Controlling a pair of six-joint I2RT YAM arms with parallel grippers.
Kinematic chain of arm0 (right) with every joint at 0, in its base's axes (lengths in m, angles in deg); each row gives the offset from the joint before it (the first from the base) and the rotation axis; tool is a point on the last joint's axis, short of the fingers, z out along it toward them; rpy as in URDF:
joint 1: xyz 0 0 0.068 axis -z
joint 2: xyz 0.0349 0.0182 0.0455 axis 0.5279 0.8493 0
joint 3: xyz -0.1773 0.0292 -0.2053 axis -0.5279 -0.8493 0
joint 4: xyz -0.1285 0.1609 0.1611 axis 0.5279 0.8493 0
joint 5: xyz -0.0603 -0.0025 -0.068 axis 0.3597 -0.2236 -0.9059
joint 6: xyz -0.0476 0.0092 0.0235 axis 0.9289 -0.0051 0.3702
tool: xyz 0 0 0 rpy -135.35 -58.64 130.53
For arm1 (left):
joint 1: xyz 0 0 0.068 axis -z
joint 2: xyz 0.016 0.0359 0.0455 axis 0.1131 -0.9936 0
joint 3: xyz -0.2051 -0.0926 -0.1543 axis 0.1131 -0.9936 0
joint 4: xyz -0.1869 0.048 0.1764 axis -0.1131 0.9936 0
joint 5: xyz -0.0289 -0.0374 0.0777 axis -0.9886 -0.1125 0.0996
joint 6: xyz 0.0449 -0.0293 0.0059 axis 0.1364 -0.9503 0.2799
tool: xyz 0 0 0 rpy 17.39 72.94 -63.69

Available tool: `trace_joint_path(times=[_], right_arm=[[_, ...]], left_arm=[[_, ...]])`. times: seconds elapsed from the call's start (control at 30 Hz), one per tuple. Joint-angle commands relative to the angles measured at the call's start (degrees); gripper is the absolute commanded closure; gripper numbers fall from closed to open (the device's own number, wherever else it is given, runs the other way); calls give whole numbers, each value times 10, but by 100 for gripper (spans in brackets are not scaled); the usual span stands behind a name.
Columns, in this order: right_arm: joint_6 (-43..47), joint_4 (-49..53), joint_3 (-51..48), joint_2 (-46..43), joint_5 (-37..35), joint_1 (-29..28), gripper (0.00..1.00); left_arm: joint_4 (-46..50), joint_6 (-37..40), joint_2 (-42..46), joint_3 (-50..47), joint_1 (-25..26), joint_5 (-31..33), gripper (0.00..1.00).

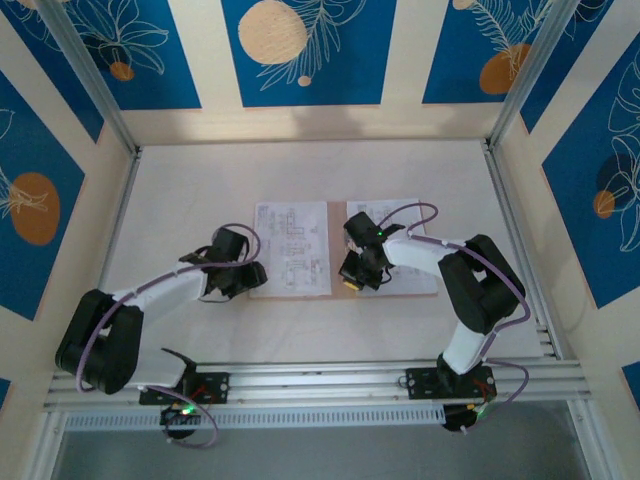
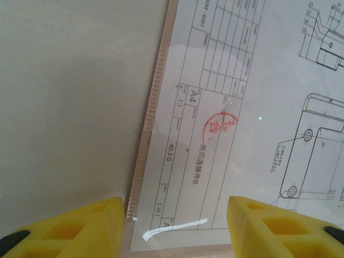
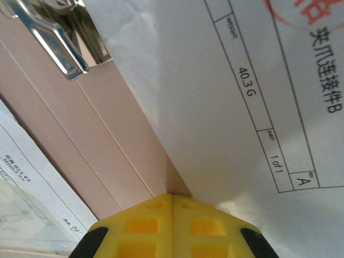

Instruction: Put the files into the folder

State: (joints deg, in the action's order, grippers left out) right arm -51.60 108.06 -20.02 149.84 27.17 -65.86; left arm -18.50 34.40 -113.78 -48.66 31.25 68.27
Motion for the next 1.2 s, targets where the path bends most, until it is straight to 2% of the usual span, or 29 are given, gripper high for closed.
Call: trace_joint_path(times=[0.0,0.1,0.27,0.67,1.0,1.17], right_arm=[[6,48,-20,35,-13,1,100],[5,48,-20,36,-13,1,100],[6,47,-19,38,-13,2,100],[7,43,-17,49,-6,2,100],[7,38,-20,52,0,3,100],[6,39,-20,50,-1,3,100]], left_arm=[[14,30,-21,19,-6,-19,47],[47,40,-42,37,-3,0,46],[44,45,-42,36,1,3,45],[5,62,-55,37,18,-50,45],[22,74,-23,35,26,-30,45],[92,93,-36,62,26,14,44]])
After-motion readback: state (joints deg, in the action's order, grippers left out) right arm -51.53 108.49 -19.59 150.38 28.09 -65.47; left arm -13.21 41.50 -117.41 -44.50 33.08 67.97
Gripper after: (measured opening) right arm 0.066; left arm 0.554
